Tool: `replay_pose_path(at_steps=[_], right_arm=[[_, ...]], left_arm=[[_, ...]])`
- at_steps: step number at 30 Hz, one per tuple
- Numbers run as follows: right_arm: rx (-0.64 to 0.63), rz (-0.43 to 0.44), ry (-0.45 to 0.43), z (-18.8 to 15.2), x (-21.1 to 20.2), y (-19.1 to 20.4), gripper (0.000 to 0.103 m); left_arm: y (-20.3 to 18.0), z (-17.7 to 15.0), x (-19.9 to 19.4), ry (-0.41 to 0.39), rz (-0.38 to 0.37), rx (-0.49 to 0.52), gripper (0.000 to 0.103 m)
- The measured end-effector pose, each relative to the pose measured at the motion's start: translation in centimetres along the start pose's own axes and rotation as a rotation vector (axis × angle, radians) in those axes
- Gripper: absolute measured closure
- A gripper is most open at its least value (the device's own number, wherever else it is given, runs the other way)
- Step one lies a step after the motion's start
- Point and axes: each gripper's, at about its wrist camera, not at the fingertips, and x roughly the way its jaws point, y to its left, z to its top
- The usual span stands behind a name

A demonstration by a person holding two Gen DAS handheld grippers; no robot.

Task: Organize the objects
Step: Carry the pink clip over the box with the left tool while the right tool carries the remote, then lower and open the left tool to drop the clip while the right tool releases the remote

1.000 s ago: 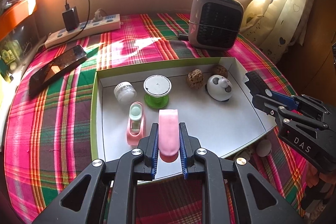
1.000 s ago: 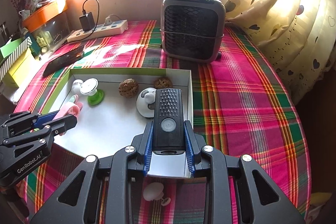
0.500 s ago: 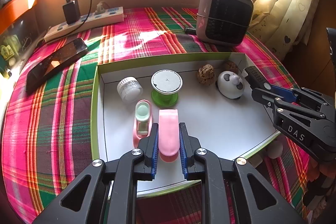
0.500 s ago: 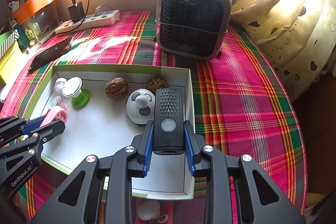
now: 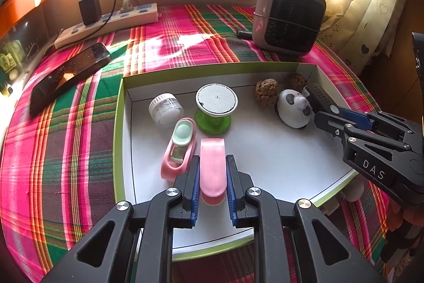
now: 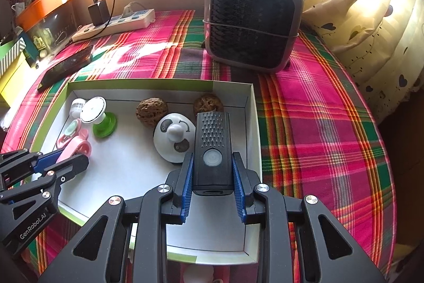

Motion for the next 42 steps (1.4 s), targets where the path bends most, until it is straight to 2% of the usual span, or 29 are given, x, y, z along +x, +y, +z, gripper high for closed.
replay_pose_path(at_steps=[18, 29, 33, 38, 42], right_arm=[[-0.004, 0.0, 0.001, 0.1, 0.2, 0.4, 0.075], [0.005, -0.002, -0.031, -0.3, -0.8, 0.3, 0.074], [0.006, 0.0, -0.048, -0.4, -1.4, 0.3, 0.066], [0.013, 0.002, -0.068, -0.7, -2.1, 0.2, 0.066], [0.023, 0.011, -0.079, -1.1, -2.7, 0.1, 0.065]], left_arm=[[-0.1, 0.1, 0.1, 0.003, -0.001, -0.002, 0.086], [-0.4, -0.1, -0.1, 0.006, -0.001, 0.011, 0.076], [-0.5, -0.2, -0.3, 0.001, 0.003, 0.011, 0.074], [-0.6, -0.3, -0.9, -0.013, 0.006, 0.004, 0.066], [-0.5, -0.5, -1.2, -0.019, 0.01, -0.001, 0.065]])
